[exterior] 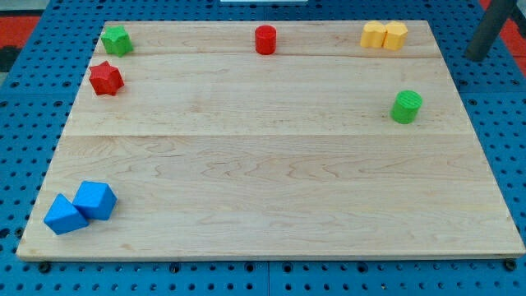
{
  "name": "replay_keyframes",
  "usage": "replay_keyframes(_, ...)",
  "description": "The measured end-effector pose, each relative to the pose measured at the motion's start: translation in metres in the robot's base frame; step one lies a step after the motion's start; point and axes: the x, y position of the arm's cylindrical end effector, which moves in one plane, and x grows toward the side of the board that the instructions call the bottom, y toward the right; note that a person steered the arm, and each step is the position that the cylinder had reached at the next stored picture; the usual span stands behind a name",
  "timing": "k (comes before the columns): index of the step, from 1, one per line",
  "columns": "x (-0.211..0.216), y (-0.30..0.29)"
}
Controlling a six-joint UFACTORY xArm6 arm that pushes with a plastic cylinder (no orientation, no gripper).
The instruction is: Separate the yellow blocks
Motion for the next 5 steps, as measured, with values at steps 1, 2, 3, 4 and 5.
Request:
replay_keyframes(1, -0.015, -0.033)
replay_keyframes(2, -0.037, -0.043)
replay_keyframes(3, -0.062, -0.060)
replay_keyframes(4, -0.084, -0.075)
replay_keyframes(5, -0.083, -0.105)
